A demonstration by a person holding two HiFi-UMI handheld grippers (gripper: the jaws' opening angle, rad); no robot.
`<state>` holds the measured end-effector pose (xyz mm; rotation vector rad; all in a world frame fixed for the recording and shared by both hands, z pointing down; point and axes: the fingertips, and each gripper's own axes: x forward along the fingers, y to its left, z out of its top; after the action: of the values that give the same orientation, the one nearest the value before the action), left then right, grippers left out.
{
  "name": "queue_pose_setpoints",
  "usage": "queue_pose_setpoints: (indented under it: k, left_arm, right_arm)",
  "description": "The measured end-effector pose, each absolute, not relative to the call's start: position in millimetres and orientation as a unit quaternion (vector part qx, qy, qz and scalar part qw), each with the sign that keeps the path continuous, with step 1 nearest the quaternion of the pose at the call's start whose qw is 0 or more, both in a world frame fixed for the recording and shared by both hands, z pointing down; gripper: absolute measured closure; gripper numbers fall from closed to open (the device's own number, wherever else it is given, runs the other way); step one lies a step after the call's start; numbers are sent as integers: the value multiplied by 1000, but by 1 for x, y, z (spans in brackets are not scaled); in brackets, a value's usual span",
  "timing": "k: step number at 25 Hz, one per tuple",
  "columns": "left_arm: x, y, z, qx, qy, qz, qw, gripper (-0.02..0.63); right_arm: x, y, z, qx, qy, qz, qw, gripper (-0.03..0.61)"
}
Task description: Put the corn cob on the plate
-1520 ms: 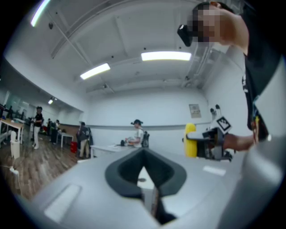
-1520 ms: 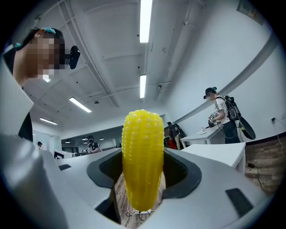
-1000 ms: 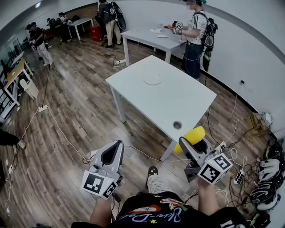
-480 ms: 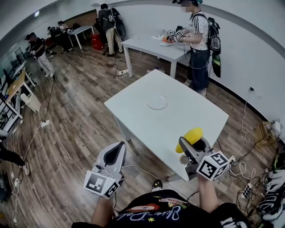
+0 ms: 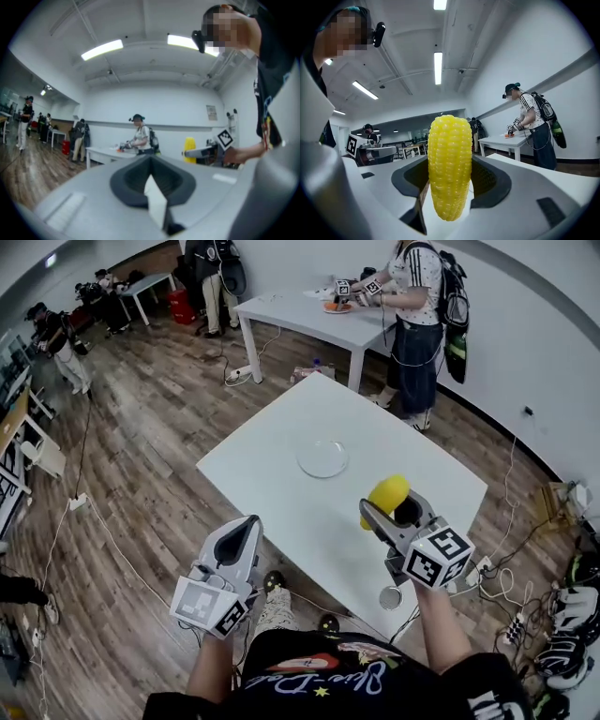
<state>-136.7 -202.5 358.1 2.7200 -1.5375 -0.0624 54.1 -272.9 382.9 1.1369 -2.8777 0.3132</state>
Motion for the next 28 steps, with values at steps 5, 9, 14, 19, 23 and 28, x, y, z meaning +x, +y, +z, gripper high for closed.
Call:
queue_pose_setpoints:
  k: [5, 9, 14, 19, 23, 28]
  left_arm:
    - [-155, -286, 354, 893, -450, -10, -24, 624]
    - [-172, -340, 352, 908, -417, -18, -19, 624]
    - [-195, -383, 365, 918, -397, -17, 3, 624]
    - [-215, -412, 375, 922, -386, -12, 19, 624]
    - [-235, -429, 385, 919, -394, 5, 21, 624]
    - [-256, -440, 397, 916, -397, -8, 51, 624]
  right_arm:
    - [19, -358, 406, 382, -916, 85, 93, 316]
    - [1, -403, 430, 395, -901, 118, 132, 316]
    - [-28, -441, 486, 356, -885, 177, 241, 316]
    - [-36, -472, 531, 340, -855, 225, 319, 316]
    - [-45, -498, 553, 316, -835, 258, 370, 316]
    - [-47, -525, 587, 299, -793, 286, 447, 316]
